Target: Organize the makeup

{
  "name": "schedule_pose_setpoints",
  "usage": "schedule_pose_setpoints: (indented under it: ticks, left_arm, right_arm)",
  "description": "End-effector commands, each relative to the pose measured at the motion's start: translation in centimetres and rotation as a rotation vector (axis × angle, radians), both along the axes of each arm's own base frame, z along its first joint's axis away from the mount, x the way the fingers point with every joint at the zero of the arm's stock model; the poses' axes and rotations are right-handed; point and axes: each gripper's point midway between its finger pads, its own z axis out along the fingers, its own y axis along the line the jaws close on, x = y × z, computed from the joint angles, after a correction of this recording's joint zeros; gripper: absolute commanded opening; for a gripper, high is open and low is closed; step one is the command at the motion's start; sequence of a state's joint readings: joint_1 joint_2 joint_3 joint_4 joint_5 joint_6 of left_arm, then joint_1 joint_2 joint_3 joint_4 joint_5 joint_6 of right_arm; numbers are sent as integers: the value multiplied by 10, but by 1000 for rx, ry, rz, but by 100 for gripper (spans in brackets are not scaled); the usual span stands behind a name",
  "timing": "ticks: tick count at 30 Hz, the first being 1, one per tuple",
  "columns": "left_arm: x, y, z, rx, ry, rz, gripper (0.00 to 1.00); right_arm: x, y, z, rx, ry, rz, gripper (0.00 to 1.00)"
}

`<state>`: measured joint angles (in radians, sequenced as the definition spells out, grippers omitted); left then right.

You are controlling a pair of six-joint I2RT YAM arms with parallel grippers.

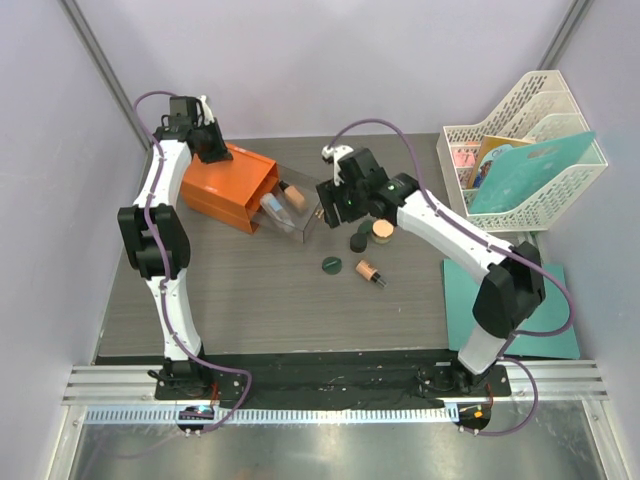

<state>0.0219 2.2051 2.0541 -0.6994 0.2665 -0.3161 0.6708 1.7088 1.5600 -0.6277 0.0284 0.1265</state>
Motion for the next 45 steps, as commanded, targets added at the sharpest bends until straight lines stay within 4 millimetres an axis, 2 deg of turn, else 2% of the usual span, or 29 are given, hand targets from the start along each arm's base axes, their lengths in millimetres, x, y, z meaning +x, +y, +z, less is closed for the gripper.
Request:
schedule_pose_setpoints:
  ticks: [1,3,8,14,17,19,20,21,22,23,24,27,30,36,37,39,40,42,43,44,45]
  left_arm:
    - [-173,25,-171,143,859,-6,0]
    - [-174,26,-172,144,862,-8,0]
    - [-173,25,-171,144,859,-8,0]
    - [-175,25,-172,143,862,-11,0]
    - [-175,25,-172,143,862,-11,0]
    - [-175,25,-172,143,861,-11,0]
    - [-175,25,-172,144,861,-13,0]
    - [-175,25,-172,144,861,-13,0]
    - [-175,25,-172,144,861,-13,0]
    - [-175,25,-171,144,859,-13,0]
    - [-175,25,-171,142,859,-13,0]
    - [-175,26,-171,144,859,-14,0]
    - [-175,26,-172,145,861,-12,0]
    - [-175,25,-172,144,862,-14,0]
    - [-175,25,-171,142,859,-13,0]
    - [-175,25,-172,142,861,-13,0]
    - [-174,25,-171,144,858,-13,0]
    - [-175,25,-172,144,862,-14,0]
    - [-175,25,-171,143,860,-15,0]
    - [-174,26,-172,144,860,-14,0]
    - [-175,25,-172,143,860,-15,0]
  right_arm:
    - [-34,-26,-55,-119,154,19,70]
    - [-48,-35,-77,-155,215,6,70]
    - [-62,-51,-117,-245,312,-17,70]
    - [-69,-65,-146,-332,373,-44,69]
    - [-75,-69,-160,-355,409,-48,65]
    - [-77,-72,-166,-370,424,-57,57]
    - [-79,-72,-168,-373,427,-59,48]
    - [-78,-74,-168,-376,425,-66,30]
    - [-78,-74,-168,-376,420,-67,23]
    - [-78,-75,-167,-375,413,-74,9]
    - [-77,-76,-165,-376,406,-77,1]
    - [-71,-78,-153,-359,363,-103,1]
    - [-61,-77,-129,-330,293,-126,1]
    - [-25,-60,-58,-227,95,-137,1]
    - [-14,-54,-38,-199,44,-132,1]
    - [-3,-46,-17,-169,-6,-128,1]
    - [7,-39,4,-134,-53,-122,1]
    - [17,-27,23,-89,-96,-106,1]
    - [27,-16,45,-37,-140,-96,1]
    - [31,-11,53,-19,-155,-88,1]
    - [39,-1,50,-6,-155,-75,1]
